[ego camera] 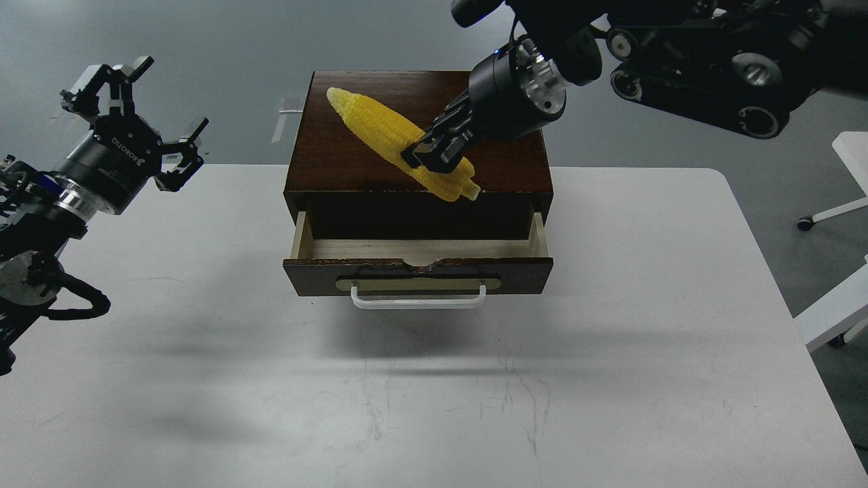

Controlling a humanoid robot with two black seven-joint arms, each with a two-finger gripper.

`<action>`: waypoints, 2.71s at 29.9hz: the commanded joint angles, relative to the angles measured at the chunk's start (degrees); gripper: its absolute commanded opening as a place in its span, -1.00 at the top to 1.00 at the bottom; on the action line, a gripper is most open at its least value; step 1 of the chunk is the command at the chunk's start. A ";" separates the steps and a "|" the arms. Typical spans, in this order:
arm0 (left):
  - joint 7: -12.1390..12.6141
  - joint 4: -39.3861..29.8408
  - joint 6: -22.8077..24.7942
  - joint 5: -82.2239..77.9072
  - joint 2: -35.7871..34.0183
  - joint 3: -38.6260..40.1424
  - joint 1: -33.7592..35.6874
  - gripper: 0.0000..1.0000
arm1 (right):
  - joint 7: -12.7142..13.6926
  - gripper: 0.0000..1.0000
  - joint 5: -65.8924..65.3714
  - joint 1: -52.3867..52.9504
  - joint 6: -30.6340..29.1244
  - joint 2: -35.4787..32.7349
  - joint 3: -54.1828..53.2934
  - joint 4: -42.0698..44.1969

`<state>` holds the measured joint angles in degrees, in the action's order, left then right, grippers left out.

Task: Put corn in drawer with both arms
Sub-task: 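Lift the corn cob with the right gripper and carry it over the drawer, then lower the corn cob into the open drawer and open the right gripper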

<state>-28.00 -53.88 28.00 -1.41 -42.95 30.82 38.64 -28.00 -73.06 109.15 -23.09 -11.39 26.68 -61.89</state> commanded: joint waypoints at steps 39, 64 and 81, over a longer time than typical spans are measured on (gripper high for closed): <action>0.00 -0.09 0.00 -0.09 -0.30 0.47 -0.06 -0.96 | 0.00 0.35 -13.78 -1.66 17.47 1.99 15.24 -5.52; 0.00 0.00 0.00 0.00 -0.30 0.47 -0.06 -0.96 | 0.00 -0.04 -13.69 -3.07 17.47 2.08 15.24 -5.26; 0.00 0.00 0.00 0.00 -0.30 0.47 -0.06 -0.96 | 0.00 -0.01 -13.25 -2.98 17.73 1.64 14.98 -5.35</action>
<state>-28.00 -53.88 28.00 -1.41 -43.17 31.29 38.58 -28.03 -86.32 106.16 -5.38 -9.73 41.67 -67.23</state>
